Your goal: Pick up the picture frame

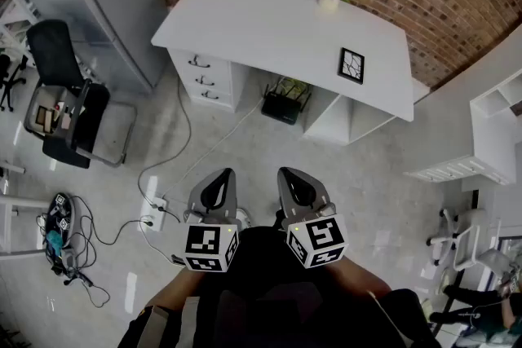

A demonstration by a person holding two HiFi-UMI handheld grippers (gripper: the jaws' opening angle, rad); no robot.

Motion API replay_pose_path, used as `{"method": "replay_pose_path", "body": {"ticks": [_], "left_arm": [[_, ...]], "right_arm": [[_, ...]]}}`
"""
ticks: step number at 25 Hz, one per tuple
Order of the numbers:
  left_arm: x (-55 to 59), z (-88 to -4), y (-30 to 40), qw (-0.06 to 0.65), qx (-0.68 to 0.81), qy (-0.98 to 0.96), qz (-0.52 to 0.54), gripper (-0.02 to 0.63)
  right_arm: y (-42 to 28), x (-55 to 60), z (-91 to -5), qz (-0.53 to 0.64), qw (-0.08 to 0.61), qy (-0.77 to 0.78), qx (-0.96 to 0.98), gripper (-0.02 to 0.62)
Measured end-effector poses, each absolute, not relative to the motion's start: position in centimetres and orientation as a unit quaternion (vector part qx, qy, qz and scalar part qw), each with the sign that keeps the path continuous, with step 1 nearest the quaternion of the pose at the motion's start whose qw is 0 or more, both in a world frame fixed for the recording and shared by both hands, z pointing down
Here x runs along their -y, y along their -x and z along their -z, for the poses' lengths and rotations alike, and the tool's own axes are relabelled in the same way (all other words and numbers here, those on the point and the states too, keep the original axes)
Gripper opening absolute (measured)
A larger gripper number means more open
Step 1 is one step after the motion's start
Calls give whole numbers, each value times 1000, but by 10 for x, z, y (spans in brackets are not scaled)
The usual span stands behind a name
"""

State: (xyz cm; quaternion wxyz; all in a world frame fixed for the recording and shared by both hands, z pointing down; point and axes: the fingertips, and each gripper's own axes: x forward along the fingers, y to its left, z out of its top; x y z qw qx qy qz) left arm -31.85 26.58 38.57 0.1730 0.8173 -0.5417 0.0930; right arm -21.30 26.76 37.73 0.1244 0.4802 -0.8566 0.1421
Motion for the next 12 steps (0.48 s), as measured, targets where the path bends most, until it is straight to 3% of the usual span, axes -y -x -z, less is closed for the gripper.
{"method": "replay_pose_path", "body": {"ticks": [12], "left_arm": [[-265,-387,316,172,538,-820,-94,2]], "right_arm": [[211,-267,-378,-139,123,-485,855,0]]}}
